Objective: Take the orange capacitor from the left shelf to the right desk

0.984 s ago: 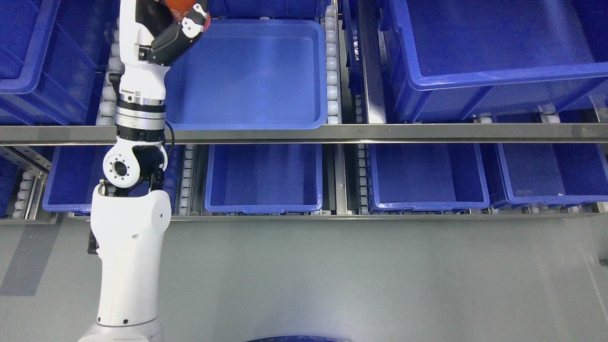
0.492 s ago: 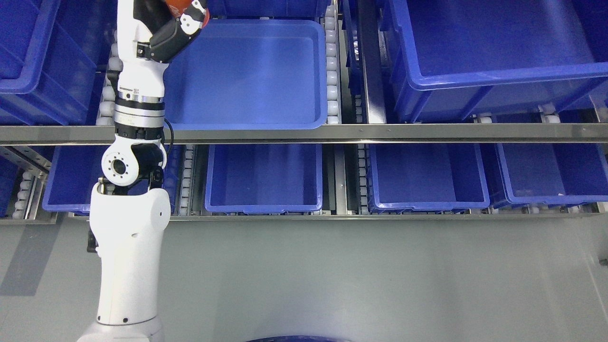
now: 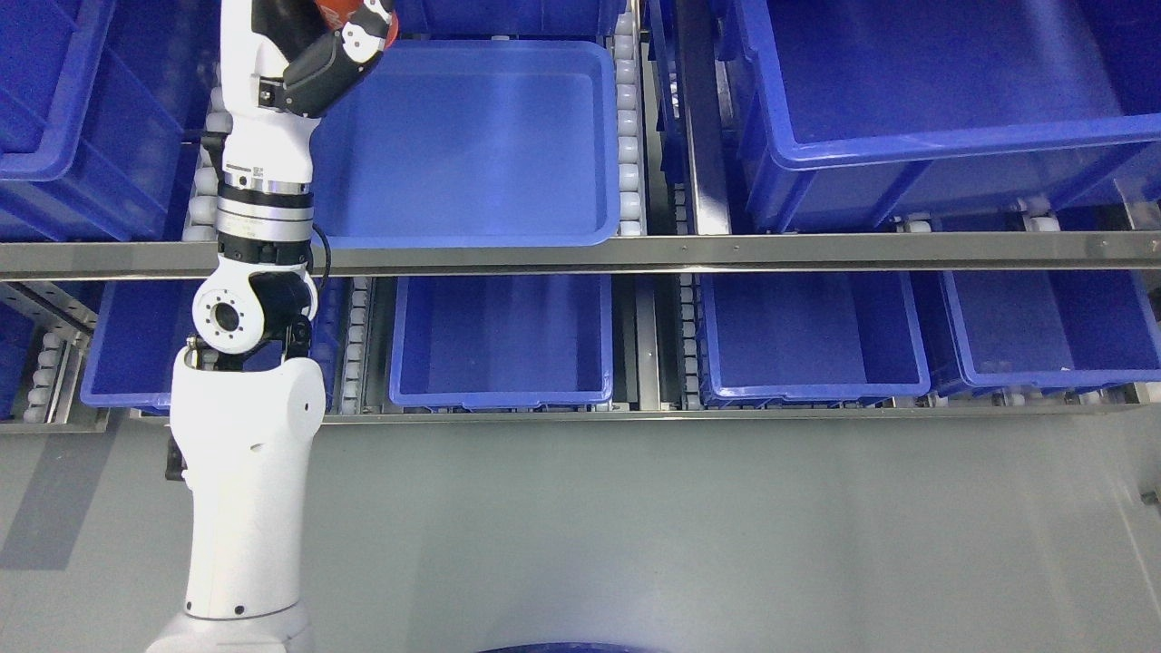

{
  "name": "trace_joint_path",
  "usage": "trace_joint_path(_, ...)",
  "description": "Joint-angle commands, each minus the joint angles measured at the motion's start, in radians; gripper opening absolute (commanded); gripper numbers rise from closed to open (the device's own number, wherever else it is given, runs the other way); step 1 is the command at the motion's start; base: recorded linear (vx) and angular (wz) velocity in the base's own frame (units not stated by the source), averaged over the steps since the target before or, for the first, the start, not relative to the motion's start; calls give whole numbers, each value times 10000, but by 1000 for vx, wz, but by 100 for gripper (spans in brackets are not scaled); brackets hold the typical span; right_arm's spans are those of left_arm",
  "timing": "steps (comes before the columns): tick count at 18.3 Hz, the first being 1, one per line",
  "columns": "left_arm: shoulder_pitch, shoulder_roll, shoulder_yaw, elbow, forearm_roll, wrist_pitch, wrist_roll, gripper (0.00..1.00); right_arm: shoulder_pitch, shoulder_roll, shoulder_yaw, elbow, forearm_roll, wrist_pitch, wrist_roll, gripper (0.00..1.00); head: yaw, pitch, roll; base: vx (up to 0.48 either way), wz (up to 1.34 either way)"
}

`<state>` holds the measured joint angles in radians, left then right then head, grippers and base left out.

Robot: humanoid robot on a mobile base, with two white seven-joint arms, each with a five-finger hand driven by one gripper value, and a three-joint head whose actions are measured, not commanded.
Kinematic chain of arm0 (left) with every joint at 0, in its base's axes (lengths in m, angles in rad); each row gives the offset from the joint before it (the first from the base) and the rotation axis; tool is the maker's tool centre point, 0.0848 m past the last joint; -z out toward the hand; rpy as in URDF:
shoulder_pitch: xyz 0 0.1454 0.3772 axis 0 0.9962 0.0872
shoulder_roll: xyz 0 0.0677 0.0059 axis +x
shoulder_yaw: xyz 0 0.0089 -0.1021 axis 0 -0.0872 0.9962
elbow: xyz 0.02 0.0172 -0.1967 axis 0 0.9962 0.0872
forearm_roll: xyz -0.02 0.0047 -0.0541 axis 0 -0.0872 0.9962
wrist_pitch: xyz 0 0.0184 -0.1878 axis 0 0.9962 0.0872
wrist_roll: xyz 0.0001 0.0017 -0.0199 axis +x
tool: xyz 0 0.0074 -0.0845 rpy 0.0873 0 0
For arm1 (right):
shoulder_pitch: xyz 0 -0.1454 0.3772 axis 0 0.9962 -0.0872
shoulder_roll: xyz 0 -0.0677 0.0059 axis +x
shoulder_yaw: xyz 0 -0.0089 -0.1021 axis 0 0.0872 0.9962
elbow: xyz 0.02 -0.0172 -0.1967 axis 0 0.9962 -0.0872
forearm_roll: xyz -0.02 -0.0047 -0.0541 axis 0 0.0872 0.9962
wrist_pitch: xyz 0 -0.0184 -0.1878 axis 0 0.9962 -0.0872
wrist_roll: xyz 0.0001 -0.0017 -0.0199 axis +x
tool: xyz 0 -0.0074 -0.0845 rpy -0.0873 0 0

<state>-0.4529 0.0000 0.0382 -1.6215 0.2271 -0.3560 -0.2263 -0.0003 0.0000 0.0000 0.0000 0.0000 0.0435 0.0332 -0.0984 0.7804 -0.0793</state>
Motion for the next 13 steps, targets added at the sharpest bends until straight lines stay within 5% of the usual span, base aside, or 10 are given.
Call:
trace_joint_path(1, -133, 175, 2, -15, 0, -29, -7, 1, 18, -175, -107, -337, 0, 10, -10, 100, 0, 0, 0, -9, -35)
trace_joint_path(13, -486, 175, -182, -122, 15, -60, -7, 1, 18, -175, -107, -337, 0, 10, -10, 100, 0, 0, 0, -140, -452)
